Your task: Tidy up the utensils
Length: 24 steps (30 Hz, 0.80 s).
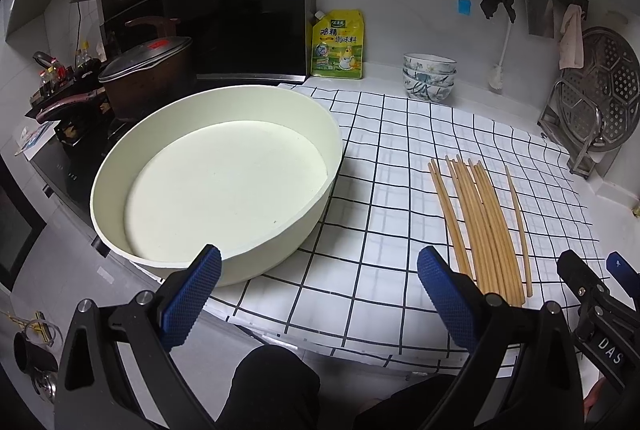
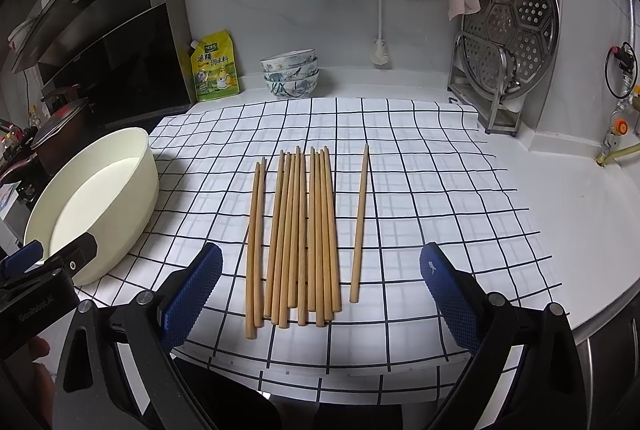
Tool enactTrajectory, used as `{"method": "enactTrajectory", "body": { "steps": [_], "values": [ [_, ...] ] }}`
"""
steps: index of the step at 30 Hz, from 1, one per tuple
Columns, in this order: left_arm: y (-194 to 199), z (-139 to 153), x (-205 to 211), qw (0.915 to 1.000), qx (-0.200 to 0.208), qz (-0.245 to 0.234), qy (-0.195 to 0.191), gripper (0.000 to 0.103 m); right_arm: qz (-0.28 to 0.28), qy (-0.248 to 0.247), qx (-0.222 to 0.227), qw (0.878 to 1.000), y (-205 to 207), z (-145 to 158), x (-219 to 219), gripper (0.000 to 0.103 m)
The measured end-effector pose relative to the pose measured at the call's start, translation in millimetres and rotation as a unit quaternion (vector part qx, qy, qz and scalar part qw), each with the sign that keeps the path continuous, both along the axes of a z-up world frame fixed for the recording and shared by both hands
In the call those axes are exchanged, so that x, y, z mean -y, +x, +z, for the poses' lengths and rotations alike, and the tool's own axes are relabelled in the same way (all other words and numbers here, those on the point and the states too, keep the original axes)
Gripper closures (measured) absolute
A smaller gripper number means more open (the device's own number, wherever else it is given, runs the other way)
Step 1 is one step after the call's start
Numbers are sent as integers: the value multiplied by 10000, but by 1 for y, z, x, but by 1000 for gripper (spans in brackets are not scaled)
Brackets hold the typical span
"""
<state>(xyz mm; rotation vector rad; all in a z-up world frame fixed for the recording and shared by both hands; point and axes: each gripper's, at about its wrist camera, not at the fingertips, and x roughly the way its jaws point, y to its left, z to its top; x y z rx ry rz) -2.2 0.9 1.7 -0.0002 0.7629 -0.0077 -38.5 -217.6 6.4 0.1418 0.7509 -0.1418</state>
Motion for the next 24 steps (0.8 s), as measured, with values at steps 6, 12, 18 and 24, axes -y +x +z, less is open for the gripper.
{"method": "enactTrajectory", "body": {
  "steps": [6,12,18,24],
  "values": [
    [0,-2,0,10000,-26,-2,-8,6,-5,-2,1,10000,0,0,0,8],
    [-1,-2,0,10000,-24,-9,-3,6,-19,-8,5,10000,0,0,0,8],
    [0,-3,0,10000,-39,0,-5,6,-15,25,-13,10000,0,-1,0,8],
    [0,-4,0,10000,-52,-6,-3,6,-19,28,-4,10000,-1,-2,1,8]
  ]
}}
